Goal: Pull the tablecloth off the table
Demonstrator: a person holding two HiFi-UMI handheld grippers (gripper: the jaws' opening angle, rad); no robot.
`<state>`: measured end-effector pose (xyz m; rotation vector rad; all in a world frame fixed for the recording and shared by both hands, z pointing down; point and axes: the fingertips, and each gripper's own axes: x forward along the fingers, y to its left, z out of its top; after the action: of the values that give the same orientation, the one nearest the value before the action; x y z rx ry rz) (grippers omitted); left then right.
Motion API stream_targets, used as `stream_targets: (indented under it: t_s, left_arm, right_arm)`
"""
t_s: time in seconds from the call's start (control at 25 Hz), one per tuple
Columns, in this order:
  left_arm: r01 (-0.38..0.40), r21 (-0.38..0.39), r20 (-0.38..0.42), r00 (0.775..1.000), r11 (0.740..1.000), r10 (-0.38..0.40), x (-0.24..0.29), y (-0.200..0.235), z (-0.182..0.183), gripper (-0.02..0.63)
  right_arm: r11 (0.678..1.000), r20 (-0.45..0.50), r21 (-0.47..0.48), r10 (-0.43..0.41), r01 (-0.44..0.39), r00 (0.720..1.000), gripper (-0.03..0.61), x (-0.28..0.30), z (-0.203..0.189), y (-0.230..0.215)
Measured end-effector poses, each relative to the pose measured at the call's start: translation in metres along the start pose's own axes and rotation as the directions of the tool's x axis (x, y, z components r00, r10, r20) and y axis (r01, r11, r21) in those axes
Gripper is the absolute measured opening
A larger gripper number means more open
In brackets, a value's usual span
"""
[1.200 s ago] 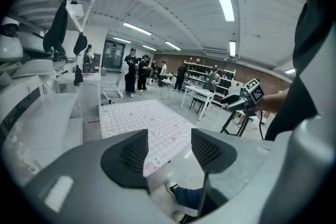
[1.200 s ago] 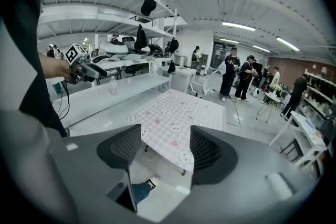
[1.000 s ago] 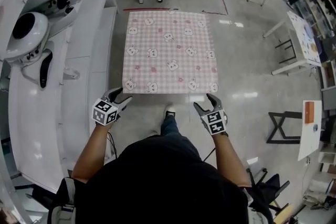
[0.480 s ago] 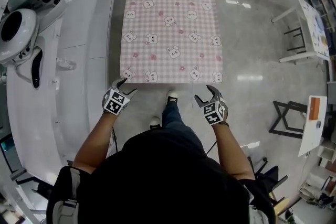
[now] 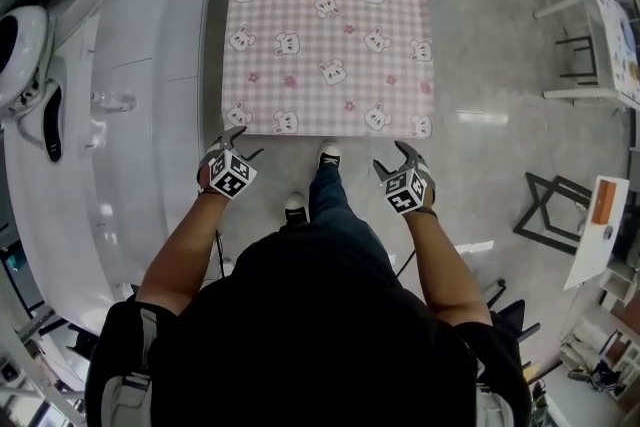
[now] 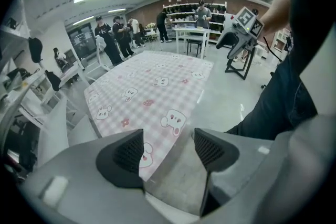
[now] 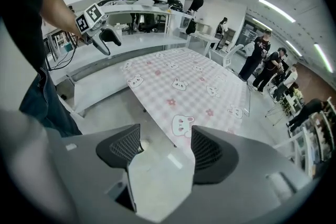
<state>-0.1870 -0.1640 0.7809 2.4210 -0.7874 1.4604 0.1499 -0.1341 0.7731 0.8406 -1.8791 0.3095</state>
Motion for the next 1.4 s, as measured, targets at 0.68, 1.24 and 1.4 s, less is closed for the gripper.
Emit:
stream_targets:
  t_s: [0.68,1.24,1.4]
  left_arm:
    - [-0.015,0.188,-0.164,0.985,0.982,0.047,0.084,-0.015,-0.028,0.338]
    - [-0.066,0.391,-0.198,0.968,0.918,0.154,0.140,-0.017,-0.027,0.416]
    - [-0.064,0.426,-0.214,0.962,0.902,0.169,0.153,-0.019,-0.028,0.416]
  right_arm:
    - [0.979,-0.110,-0.202,-0.023,0.000,0.994,0.368,0.083,-0.029,-0.020]
    - [0.933,-0.214,-0.360,-0.080,-0.002,0.974,0.448,0.138,-0.050,-0.019]
    - [0.922,-0.218,-0.387,-0.098,0.006,0.971,0.472,0.145,-0.048,-0.016]
